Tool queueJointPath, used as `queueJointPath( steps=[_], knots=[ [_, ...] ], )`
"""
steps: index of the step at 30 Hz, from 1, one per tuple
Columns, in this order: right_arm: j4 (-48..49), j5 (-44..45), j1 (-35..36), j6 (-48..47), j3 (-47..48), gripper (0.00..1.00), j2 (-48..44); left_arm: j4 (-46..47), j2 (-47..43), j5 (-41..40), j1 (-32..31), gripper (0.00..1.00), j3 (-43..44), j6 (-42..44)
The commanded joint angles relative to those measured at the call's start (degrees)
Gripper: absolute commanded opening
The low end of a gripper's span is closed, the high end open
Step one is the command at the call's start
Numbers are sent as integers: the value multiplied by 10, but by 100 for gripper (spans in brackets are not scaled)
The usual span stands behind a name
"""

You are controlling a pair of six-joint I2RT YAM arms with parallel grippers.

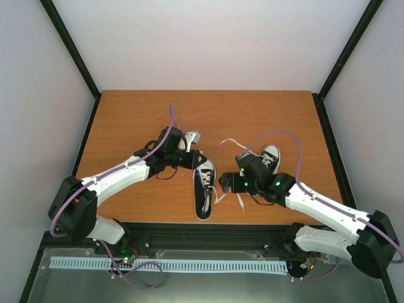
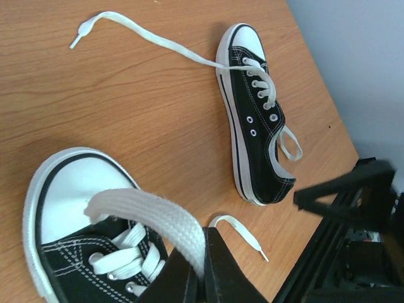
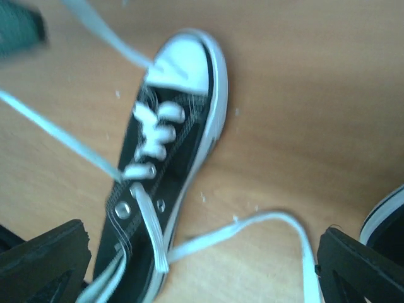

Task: Tie the shoes
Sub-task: Cross the shoelace with the shoelace.

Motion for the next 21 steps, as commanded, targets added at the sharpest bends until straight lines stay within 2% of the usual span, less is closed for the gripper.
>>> queueJointPath(
  steps=[1, 4, 7, 13, 21],
  knots=[
    [-22, 24, 38, 28, -40, 92, 27, -59, 0, 46, 15, 1, 32, 20],
    [-42, 48, 59, 36, -37, 74, 65, -58, -2, 63, 15, 1, 30, 33],
    [-57, 81, 77, 48, -30, 62, 92, -58, -3, 67, 14, 1, 29, 42],
    [-62, 117, 78, 74, -34, 53, 134, -17, -4, 89, 15, 1, 6, 39],
    [-35, 144, 77, 76, -31, 50, 157, 82, -5, 99, 15, 1, -38, 21]
  ],
)
